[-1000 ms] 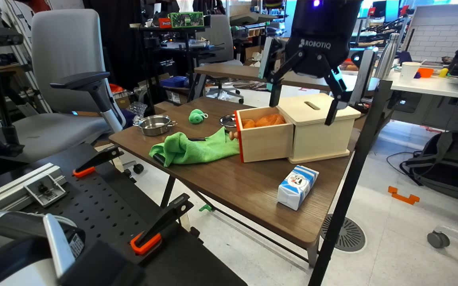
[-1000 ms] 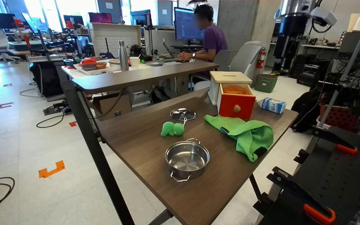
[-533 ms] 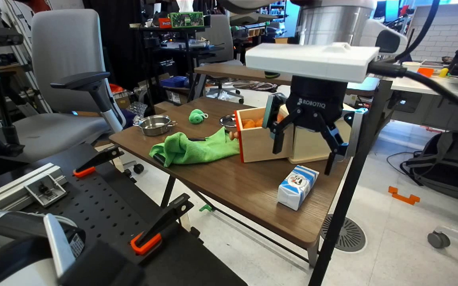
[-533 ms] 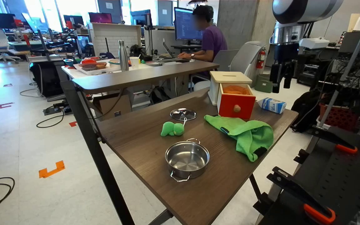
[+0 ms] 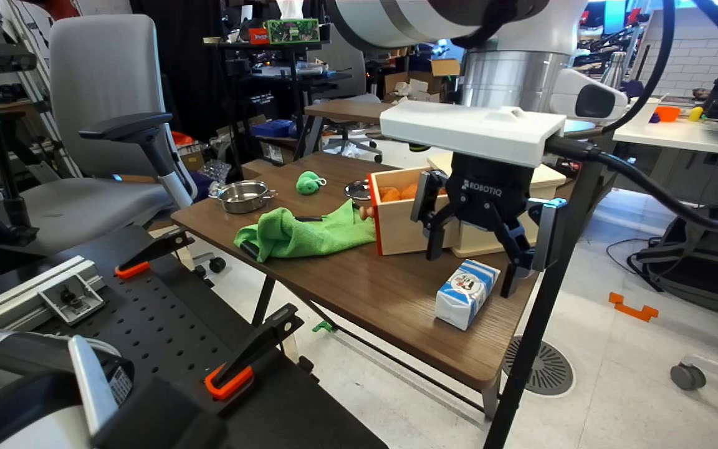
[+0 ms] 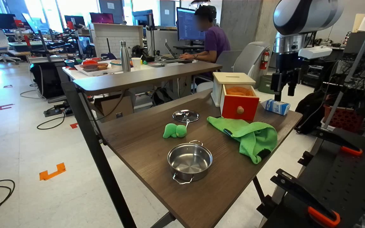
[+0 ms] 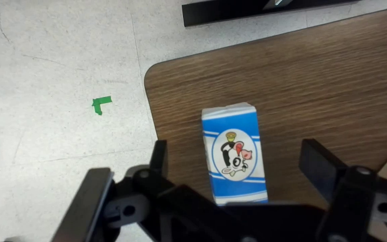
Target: Move the milk carton to the left
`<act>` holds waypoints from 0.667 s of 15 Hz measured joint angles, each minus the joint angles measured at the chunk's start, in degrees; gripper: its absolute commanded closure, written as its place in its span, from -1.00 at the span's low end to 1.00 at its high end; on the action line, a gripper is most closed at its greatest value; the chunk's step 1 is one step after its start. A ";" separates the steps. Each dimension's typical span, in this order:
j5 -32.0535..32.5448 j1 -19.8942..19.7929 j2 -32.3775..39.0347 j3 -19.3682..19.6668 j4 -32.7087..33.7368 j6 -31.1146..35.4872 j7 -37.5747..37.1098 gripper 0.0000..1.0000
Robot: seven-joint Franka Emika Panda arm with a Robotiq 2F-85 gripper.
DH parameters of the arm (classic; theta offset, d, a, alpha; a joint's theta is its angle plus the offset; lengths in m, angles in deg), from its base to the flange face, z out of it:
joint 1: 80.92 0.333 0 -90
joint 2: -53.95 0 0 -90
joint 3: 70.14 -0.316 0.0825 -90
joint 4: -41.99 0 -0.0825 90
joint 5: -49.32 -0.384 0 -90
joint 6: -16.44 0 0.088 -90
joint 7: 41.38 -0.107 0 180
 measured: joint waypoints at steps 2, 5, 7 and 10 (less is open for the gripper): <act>0.00 0.00 0.34 -0.10 0.09 0.12 -0.71 -1.00; 0.00 0.00 1.10 -0.22 0.46 0.18 -1.17 -1.00; 0.00 0.00 1.86 -0.25 0.91 0.24 -1.34 -1.00; 0.00 0.00 2.98 -0.26 1.69 0.31 -1.43 -0.31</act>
